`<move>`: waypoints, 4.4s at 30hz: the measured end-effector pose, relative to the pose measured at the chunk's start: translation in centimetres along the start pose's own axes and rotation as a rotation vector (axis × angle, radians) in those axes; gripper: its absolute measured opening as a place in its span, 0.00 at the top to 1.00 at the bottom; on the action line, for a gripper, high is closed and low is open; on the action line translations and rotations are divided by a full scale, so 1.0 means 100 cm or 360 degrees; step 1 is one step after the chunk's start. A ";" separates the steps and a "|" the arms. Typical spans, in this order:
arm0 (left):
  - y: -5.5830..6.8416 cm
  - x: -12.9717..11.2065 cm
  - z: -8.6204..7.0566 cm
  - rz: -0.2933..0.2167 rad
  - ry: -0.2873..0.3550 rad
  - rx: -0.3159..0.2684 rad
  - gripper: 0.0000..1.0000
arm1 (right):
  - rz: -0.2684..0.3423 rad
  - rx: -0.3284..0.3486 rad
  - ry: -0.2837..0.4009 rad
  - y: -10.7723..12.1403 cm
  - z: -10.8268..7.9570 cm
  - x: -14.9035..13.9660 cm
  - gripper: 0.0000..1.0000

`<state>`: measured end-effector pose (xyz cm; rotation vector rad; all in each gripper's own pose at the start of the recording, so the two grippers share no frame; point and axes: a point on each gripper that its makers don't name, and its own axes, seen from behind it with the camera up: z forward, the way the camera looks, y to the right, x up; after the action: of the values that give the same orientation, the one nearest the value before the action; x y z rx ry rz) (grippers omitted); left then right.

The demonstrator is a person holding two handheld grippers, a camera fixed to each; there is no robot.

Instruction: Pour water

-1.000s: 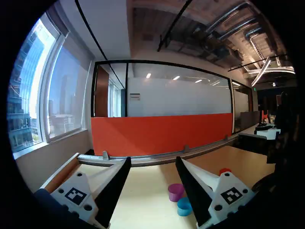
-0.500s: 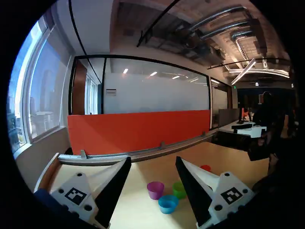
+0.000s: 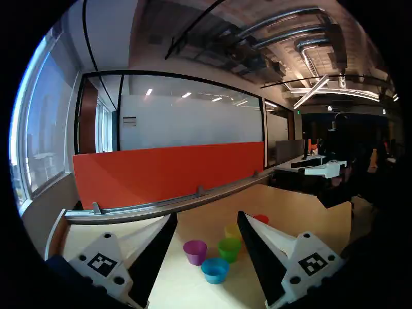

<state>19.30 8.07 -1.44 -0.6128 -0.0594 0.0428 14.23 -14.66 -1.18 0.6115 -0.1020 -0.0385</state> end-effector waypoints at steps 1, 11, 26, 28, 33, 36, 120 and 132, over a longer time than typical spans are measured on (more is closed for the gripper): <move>0.001 -0.003 0.000 0.0000 -0.0011 -0.0011 0.14 | -0.0005 0.0008 -0.0010 -0.001 0.001 0.000 0.00; 0.006 -0.038 0.008 -0.0001 -0.0152 -0.0101 0.14 | -0.0038 0.0079 -0.0099 -0.010 0.006 -0.001 0.00; 0.014 -0.091 0.026 0.0016 -0.0309 -0.0181 0.14 | -0.0108 0.0174 -0.0245 -0.016 0.007 -0.020 0.00; 0.014 -0.100 0.029 0.0019 -0.0336 -0.0187 0.14 | -0.0123 0.0189 -0.0266 -0.019 0.008 -0.025 0.00; 0.015 -0.124 0.035 0.0030 -0.0406 -0.0198 0.14 | -0.0157 0.0220 -0.0318 -0.023 0.012 -0.036 0.00; 0.017 -0.135 0.039 0.0038 -0.0442 -0.0210 0.14 | -0.0171 0.0232 -0.0342 -0.025 0.015 -0.042 0.00; 0.023 -0.277 0.137 0.0201 -0.1064 -0.0419 0.14 | -0.0206 0.0325 -0.0509 -0.017 0.076 -0.089 0.00; 0.026 -0.280 0.144 0.0203 -0.1083 -0.0420 0.14 | -0.0198 0.0322 -0.0516 -0.015 0.075 -0.093 0.00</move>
<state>-9.69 16.81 7.64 -0.8437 -0.6941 0.3713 4.17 -19.54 3.30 0.8101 -0.3854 -0.2506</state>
